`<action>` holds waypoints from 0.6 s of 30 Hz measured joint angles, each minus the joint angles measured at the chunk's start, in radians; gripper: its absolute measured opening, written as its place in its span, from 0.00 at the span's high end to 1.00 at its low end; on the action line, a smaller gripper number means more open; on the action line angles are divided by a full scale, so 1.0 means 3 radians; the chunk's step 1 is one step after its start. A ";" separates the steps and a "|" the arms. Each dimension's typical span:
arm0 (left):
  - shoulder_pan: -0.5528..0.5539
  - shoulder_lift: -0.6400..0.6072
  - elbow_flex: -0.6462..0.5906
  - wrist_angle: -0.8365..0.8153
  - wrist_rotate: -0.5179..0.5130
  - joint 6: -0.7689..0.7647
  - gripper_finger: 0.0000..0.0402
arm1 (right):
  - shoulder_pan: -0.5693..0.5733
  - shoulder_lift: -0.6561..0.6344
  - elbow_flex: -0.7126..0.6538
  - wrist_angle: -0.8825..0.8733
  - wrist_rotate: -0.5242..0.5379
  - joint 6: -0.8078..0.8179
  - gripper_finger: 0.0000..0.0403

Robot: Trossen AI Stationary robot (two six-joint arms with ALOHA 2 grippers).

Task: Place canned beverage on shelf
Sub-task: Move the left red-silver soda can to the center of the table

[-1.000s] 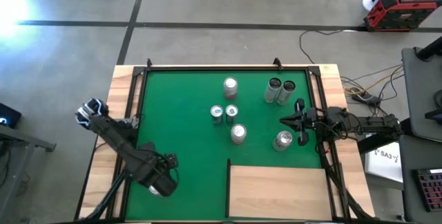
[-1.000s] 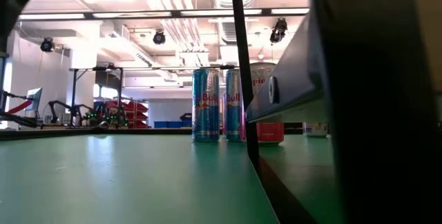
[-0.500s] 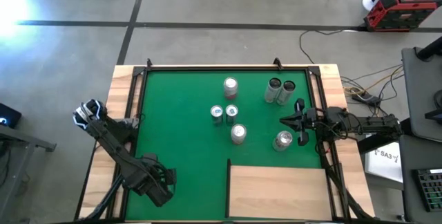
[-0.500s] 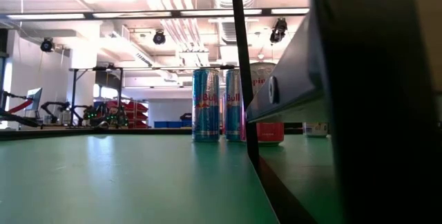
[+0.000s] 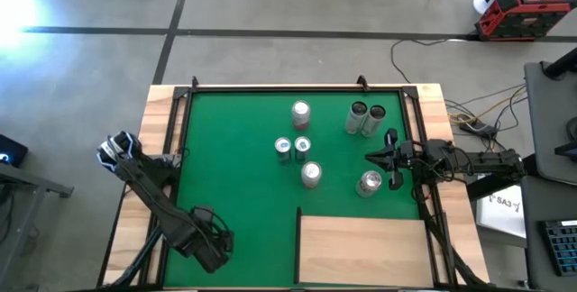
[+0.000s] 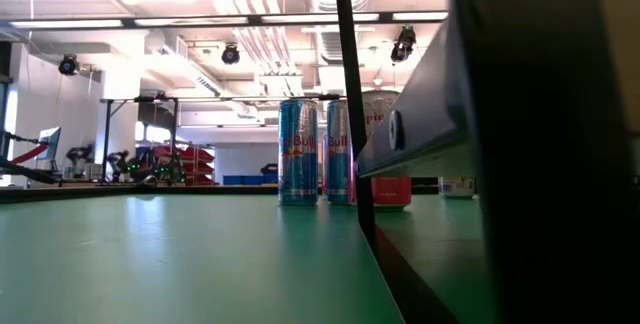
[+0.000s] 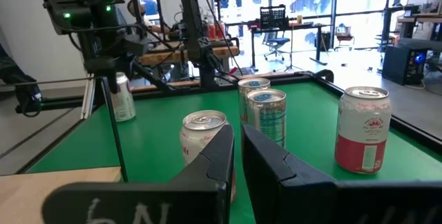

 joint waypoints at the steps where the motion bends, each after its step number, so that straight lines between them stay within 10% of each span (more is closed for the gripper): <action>1: -0.0007 0.0013 0.0000 0.0036 0.0013 0.0001 0.11 | 0.0000 0.0000 0.0000 0.0000 0.0000 -0.0002 0.94; 18: -0.0043 0.0177 0.0001 0.0297 0.0128 0.0010 0.09 | 0.0001 0.0000 0.0000 0.0000 0.0000 0.0001 0.94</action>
